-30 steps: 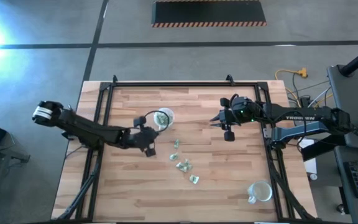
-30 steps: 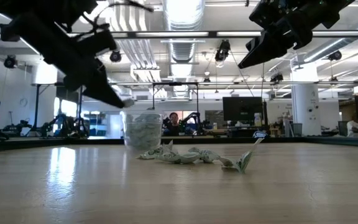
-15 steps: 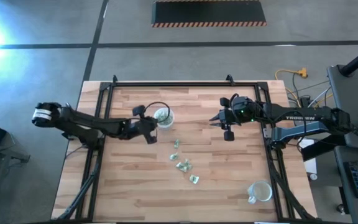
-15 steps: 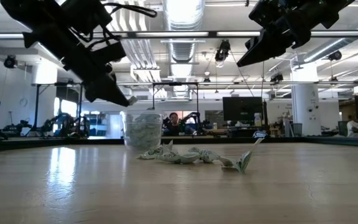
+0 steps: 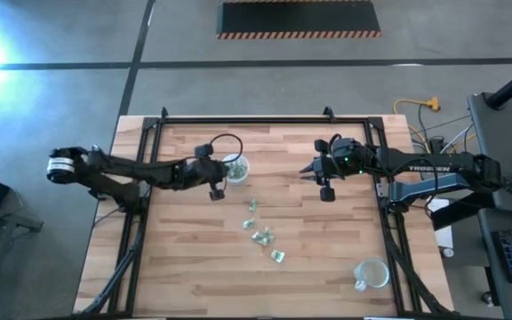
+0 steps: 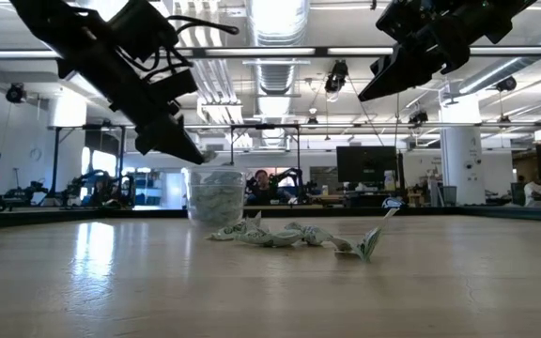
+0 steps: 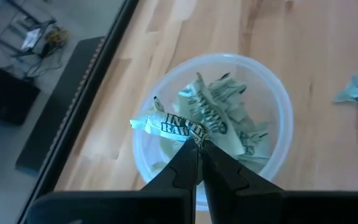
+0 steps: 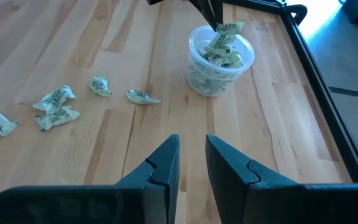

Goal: Pick and place Stevia / Truvia into bins
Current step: Put the stevia packet into the transparent container

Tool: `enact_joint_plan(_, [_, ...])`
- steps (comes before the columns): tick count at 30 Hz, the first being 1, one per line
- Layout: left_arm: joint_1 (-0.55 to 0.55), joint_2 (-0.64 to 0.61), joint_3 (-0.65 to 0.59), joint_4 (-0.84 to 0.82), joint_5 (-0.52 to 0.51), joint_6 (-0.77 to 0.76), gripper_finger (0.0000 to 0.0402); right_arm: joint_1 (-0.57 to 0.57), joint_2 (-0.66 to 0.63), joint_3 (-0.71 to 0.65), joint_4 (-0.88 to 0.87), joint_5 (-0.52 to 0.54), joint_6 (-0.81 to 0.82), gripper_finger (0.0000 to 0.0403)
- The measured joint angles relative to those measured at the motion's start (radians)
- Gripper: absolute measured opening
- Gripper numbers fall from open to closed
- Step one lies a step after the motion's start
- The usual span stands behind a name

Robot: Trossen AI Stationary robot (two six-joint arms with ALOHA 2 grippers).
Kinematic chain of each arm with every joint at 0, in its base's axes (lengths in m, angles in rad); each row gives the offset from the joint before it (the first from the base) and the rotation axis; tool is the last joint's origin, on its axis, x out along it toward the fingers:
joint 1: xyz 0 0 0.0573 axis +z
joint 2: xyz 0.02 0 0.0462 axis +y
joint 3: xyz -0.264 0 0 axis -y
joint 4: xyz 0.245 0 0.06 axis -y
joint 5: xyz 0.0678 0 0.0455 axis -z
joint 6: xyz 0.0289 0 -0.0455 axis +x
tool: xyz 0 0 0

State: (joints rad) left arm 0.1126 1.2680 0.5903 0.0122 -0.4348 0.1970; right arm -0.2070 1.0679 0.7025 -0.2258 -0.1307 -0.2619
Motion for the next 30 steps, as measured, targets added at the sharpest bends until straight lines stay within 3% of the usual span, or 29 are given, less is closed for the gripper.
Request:
enact_joint_plan(13, [0.063,0.001,0.006,0.02,0.07,0.056,0.0006,0.0,0.0,0.0,0.0,0.0,-0.003,0.0068])
enact_joint_plan(24, [0.064,0.001,0.006,0.033,0.043,0.082,0.0116,0.0,0.0,-0.005,0.001,0.0,-0.002,0.0068])
enact_joint_plan(30, [0.06,-0.018,0.018,0.033,0.036,0.081,0.0146,0.0,-0.001,-0.037,0.087,-0.05,-0.008,0.0068])
